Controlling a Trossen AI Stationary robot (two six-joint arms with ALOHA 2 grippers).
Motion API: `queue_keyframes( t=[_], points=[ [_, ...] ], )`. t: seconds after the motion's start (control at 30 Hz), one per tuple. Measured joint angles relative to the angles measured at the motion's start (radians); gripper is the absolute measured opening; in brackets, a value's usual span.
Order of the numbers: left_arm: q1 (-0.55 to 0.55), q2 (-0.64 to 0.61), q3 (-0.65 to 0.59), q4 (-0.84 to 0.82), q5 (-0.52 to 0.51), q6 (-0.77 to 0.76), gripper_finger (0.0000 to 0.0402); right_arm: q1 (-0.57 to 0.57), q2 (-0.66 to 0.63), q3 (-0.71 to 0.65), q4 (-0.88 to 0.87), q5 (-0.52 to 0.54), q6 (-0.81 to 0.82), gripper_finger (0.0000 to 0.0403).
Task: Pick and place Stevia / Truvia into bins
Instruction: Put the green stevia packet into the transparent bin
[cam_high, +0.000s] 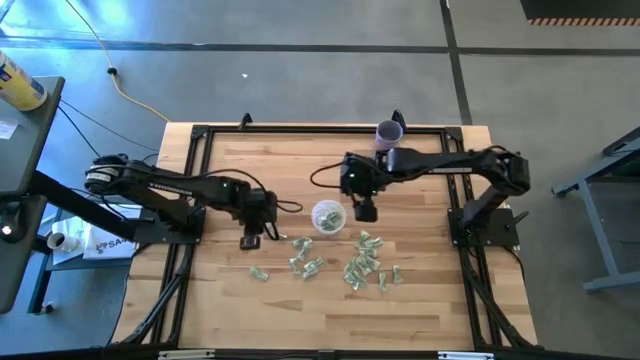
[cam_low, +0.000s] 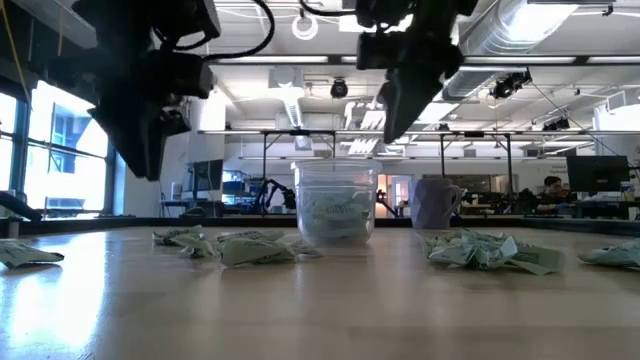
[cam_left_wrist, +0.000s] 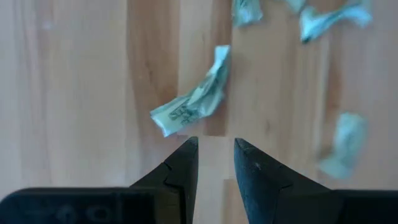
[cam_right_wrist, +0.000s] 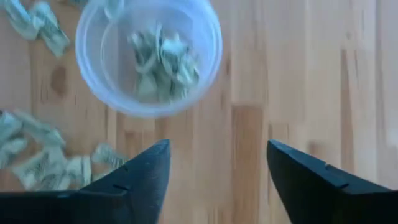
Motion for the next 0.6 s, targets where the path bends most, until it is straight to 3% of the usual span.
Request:
queue_keyframes(
  t=[0.23,0.5,0.6],
  points=[
    [0.012,0.092,-0.024,0.097,-0.054,0.053,0.0152,0.010,-0.096,-0.093,-0.073,0.079,0.063,0.0315],
    [0.016,0.166,-0.023,0.107,-0.111,0.261,0.0260,0.054,-0.126,-0.160,-0.124,0.096,0.120,0.0349],
    [0.017,0.189,-0.023,0.142,-0.107,0.320,0.0281,0.072,-0.126,-0.170,-0.125,0.112,0.121,0.0351]
  ],
)
